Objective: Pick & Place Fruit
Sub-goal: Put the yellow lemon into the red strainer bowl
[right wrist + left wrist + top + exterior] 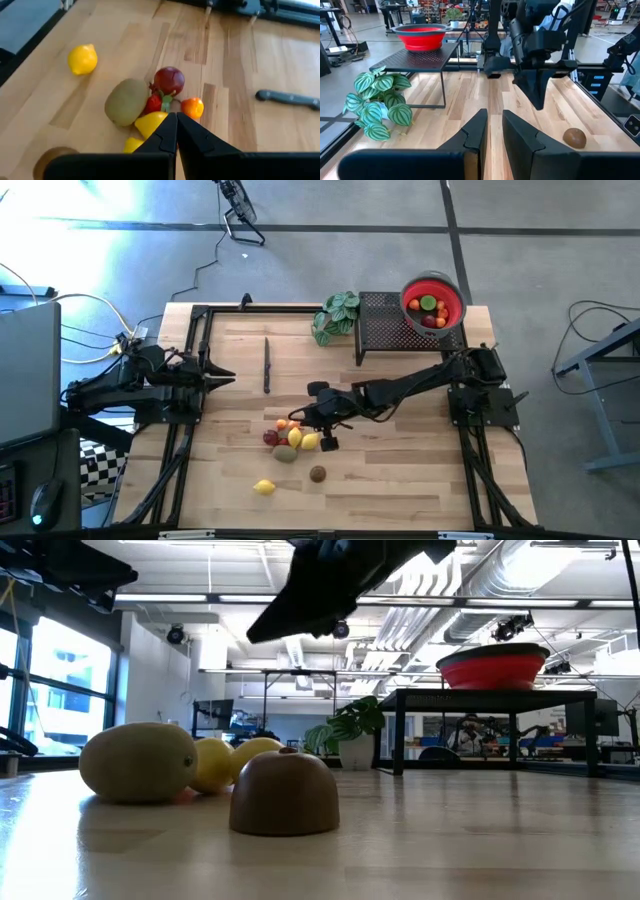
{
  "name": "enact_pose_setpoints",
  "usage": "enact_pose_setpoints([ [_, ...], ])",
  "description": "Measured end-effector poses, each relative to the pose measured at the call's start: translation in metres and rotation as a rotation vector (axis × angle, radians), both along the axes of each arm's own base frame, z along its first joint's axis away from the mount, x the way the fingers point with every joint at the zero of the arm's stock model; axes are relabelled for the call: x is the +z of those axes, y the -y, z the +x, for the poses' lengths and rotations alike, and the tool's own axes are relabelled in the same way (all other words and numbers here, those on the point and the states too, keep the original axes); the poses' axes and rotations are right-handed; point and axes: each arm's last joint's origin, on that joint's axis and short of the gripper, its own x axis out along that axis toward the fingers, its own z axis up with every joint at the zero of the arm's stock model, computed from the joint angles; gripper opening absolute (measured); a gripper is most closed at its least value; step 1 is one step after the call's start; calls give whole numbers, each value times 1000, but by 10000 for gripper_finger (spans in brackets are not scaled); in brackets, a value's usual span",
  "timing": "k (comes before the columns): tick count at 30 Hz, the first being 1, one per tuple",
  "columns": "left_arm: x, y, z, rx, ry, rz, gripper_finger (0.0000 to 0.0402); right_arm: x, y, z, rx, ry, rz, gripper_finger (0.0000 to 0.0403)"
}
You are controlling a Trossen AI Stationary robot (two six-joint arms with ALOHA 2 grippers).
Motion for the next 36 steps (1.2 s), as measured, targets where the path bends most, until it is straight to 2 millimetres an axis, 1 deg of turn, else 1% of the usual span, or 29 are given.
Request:
enact_pose_setpoints([
  [3, -1, 0, 0, 0, -9, -2, 54, 1, -2, 0, -7, 7, -5, 10],
  [6, -1, 0, 0, 0, -9, -2, 54, -1, -1, -1, -9, -17, -9, 38],
  [9, -1, 0, 0, 1, -9, -1, 54, -1, -1, -2, -30, -20, -27, 89],
  [13, -1, 0, 0, 1, -8, -1, 54, -2, -1, -2, -22, -27, -20, 175],
  [16, -1, 0, 0, 1, -8, -1, 54, -2, -1, -2, -20, -28, -12, 230],
  [18, -1, 0, 0, 1, -8, -1, 54, -1, -1, -2, -3, -27, 1, 257],
  [20, -1, 0, 0, 1, -8, -2, 54, -1, -2, -2, 7, -24, 13, 275],
  [23, -1, 0, 0, 1, -8, -2, 54, -1, -3, -2, 24, -27, 24, 289],
  [28, -1, 0, 0, 1, -7, -5, 54, -2, -6, -2, 34, -29, 27, 287],
  [31, -1, 0, 0, 2, -5, -21, 54, -11, -8, 1, 33, -47, 50, 283],
  [36, 0, 0, 0, 3, -4, -27, 54, -39, -11, 9, 22, -104, 61, 283],
])
